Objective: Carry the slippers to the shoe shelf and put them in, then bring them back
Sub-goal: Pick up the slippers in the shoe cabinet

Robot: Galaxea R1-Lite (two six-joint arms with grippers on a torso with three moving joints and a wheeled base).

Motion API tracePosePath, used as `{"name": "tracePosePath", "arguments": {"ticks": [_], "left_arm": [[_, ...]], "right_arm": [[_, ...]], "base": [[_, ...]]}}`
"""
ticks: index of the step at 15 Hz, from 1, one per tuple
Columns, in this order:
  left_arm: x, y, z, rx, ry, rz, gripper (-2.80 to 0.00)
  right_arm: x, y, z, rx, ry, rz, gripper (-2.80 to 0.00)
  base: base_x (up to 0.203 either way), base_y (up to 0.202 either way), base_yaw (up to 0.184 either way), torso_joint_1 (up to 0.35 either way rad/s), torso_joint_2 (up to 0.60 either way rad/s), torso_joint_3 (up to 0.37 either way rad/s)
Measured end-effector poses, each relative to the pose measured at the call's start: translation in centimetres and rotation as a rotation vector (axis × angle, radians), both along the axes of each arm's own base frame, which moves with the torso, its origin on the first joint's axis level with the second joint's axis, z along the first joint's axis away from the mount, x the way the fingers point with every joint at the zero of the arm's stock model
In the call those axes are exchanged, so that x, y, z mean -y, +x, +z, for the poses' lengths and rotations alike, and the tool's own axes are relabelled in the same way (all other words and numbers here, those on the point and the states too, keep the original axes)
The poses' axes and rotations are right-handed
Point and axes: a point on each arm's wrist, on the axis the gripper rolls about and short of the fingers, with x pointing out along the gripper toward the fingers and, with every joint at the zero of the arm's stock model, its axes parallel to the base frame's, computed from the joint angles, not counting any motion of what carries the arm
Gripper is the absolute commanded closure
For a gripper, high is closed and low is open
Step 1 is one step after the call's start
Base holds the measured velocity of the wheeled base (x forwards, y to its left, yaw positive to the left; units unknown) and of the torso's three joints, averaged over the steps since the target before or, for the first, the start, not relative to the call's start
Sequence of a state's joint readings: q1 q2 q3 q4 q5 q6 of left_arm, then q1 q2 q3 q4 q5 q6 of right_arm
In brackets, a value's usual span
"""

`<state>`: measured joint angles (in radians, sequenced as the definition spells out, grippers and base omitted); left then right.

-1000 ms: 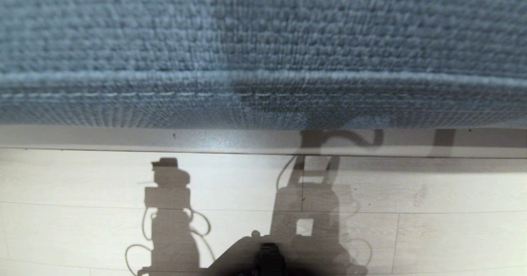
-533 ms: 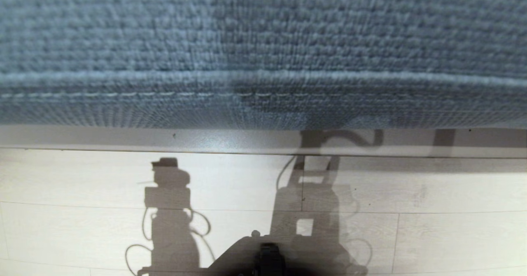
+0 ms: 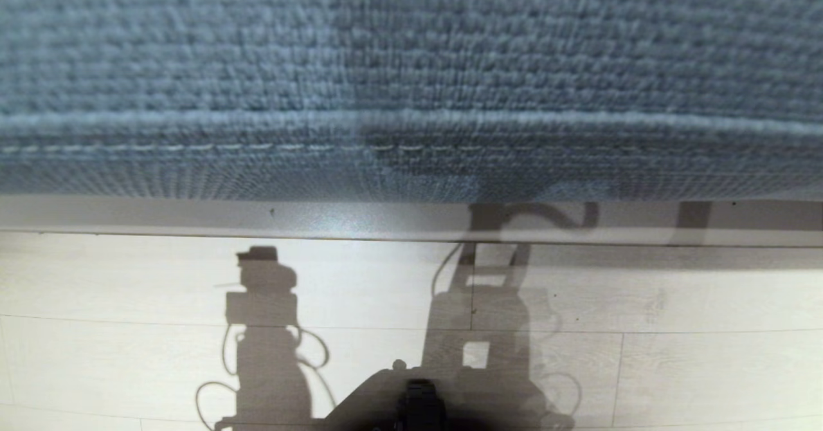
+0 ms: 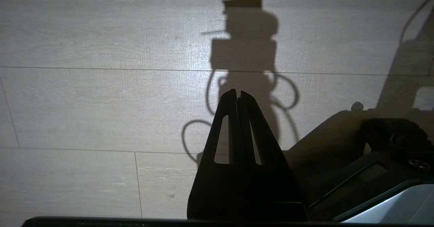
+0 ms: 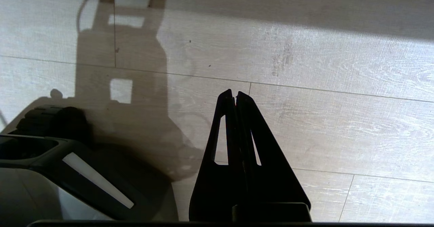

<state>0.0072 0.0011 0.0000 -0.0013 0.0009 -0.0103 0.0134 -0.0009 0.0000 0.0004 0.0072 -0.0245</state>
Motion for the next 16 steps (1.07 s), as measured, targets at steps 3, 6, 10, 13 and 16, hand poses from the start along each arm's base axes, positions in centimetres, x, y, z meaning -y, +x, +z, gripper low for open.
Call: {"name": "tracePosePath", "arguments": {"ticks": [3, 6, 10, 13, 16], "left_arm": [[0.0, 0.0, 0.0, -0.001, 0.0, 0.0, 0.0], [0.0, 0.0, 0.0, 0.0, 0.0, 0.0, 0.0], [0.0, 0.0, 0.0, 0.0, 0.0, 0.0, 0.0], [0.0, 0.0, 0.0, 0.0, 0.0, 0.0, 0.0], [0.0, 0.0, 0.0, 0.0, 0.0, 0.0, 0.0]], "right_arm": [[0.0, 0.0, 0.0, 0.0, 0.0, 0.0, 0.0], [0.0, 0.0, 0.0, 0.0, 0.0, 0.0, 0.0], [0.0, 0.0, 0.0, 0.0, 0.0, 0.0, 0.0], [0.0, 0.0, 0.0, 0.0, 0.0, 0.0, 0.0], [0.0, 0.0, 0.0, 0.0, 0.0, 0.0, 0.0]], "base": [[0.0, 0.0, 0.0, 0.0, 0.0, 0.0], [0.0, 0.0, 0.0, 0.0, 0.0, 0.0], [0.0, 0.0, 0.0, 0.0, 0.0, 0.0], [0.0, 0.0, 0.0, 0.0, 0.0, 0.0], [0.0, 0.0, 0.0, 0.0, 0.0, 0.0]]}}
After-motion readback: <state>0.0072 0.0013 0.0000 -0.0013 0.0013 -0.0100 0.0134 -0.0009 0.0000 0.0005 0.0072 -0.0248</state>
